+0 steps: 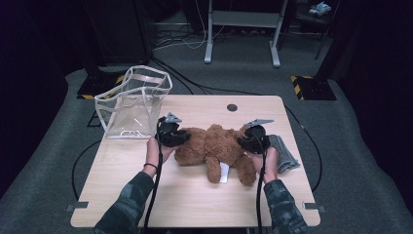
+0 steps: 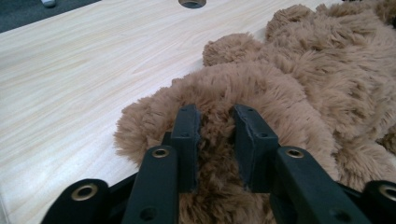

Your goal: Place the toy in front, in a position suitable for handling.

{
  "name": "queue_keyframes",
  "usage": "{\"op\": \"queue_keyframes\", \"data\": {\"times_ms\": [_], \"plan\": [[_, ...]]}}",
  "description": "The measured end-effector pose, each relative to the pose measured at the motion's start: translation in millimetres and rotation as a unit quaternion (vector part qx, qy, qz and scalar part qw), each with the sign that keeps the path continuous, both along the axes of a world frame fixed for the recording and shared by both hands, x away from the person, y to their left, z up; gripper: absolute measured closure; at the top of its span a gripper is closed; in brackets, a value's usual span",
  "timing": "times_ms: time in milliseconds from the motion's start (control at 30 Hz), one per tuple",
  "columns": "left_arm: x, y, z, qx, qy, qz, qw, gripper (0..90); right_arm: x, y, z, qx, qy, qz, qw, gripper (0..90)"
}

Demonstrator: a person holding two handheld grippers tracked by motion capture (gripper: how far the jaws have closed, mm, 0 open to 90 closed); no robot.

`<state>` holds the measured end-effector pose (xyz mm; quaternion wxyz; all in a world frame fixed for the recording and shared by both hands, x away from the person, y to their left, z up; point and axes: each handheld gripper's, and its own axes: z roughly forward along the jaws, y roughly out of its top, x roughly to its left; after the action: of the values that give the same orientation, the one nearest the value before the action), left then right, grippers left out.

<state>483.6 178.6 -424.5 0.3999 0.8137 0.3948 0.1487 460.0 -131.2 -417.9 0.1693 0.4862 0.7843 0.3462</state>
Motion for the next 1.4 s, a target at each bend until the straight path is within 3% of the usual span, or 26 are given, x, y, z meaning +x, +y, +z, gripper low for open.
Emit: {"op": "queue_keyframes", "data": {"times_ms": [67,133,167,300,333,367,467,633,800,900,1067,1400], "plan": [[-0.8,0.5,-0.1,-0.005,0.0,0.003,1.0,67.8,0.7,-1.2,-0.6,-0.001,-0.005,0.002,1.0,82.7],[-2.0,2.6,0.7,-0.006,0.0,0.006,1.0,57.2,0.4,-2.1,-0.4,0.0,-0.004,0.004,1.0,80.8],[-3.7,5.4,1.9,-0.012,-0.001,0.009,0.9999,57.2,0.1,-2.4,-0.3,0.002,-0.003,0.003,1.0,77.7],[-9.6,13.8,2.9,-0.033,0.001,0.021,0.9992,36.8,-1.2,-9.0,2.3,0.012,-0.002,0.006,0.9999,57.8],[-14.4,17.1,2.4,-0.046,0.002,0.025,0.9986,30.7,-2.6,-14.3,4.3,0.019,0.003,0.0,0.9998,46.2],[-14.4,17.1,2.4,-0.046,0.002,0.025,0.9986,28.6,-2.6,-14.3,4.3,0.019,0.003,0.0,0.9998,46.2],[-25.1,22.7,2.7,-0.046,-0.002,0.027,0.9986,22.9,-6.4,-27.6,6.6,0.02,0.001,-0.002,0.9998,29.0],[-40.7,27.9,2.8,-0.034,-0.005,0.03,0.999,18.5,-12.4,-46.3,4.4,0.012,0.009,-0.013,0.9998,20.5],[-51.7,29.4,-4.2,-0.014,-0.008,0.028,0.9995,16.5,-14.9,-61.2,-2.8,0.005,0.014,-0.032,0.9994,19.6],[-56.5,31.5,-17.0,-0.006,-0.002,0.03,0.9995,15.9,-16.2,-79.6,-13.5,-0.007,0.023,-0.062,0.9978,19.6],[-61.4,30.5,-33.7,-0.009,0.002,0.022,0.9997,19.1,-14.0,-97.1,-26.7,-0.012,0.034,-0.096,0.9947,19.4],[-62.1,27.7,-44.7,-0.005,0.007,0.023,0.9997,18.5,-0.9,-108.7,-50.6,-0.041,0.067,-0.123,0.9893,17.5]]}}
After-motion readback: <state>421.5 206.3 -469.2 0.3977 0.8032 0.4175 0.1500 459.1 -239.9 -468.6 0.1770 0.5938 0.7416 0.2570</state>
